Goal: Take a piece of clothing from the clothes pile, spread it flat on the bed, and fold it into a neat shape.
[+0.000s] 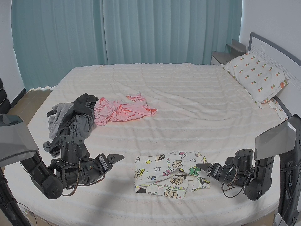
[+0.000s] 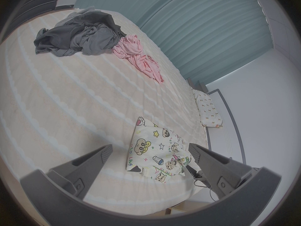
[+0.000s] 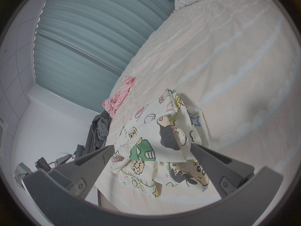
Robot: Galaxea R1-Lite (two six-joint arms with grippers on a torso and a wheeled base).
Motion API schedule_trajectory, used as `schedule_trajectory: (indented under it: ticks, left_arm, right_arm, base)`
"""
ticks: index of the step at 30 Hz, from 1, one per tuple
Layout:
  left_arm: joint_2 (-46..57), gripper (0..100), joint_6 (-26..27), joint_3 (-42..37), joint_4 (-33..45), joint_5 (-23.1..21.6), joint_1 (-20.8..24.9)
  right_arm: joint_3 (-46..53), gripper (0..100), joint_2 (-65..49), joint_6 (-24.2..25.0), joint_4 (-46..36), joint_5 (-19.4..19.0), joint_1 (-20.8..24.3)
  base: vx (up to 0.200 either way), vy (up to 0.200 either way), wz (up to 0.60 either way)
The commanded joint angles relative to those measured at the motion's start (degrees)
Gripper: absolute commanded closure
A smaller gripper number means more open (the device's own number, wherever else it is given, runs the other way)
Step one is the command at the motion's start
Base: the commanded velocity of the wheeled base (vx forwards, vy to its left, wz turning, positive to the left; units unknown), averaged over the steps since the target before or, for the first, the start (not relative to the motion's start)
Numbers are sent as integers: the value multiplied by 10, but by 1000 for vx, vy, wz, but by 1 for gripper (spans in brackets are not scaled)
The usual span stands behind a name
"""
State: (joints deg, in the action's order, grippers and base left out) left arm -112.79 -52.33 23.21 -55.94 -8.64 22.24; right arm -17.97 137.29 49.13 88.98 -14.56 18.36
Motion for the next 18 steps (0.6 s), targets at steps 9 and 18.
schedule_trajectory:
  ticks: [9, 18]
  left_arm:
    - [-5, 0, 0, 4, 0, 0, -4]
    - [-8, 0, 0, 4, 0, 1, -4]
  right_arm:
    - [-32, 0, 30, -10, 7, -3, 6]
    - [-26, 100, 16, -9, 6, -2, 3]
  base:
    - [0, 0, 0]
    - [0, 0, 0]
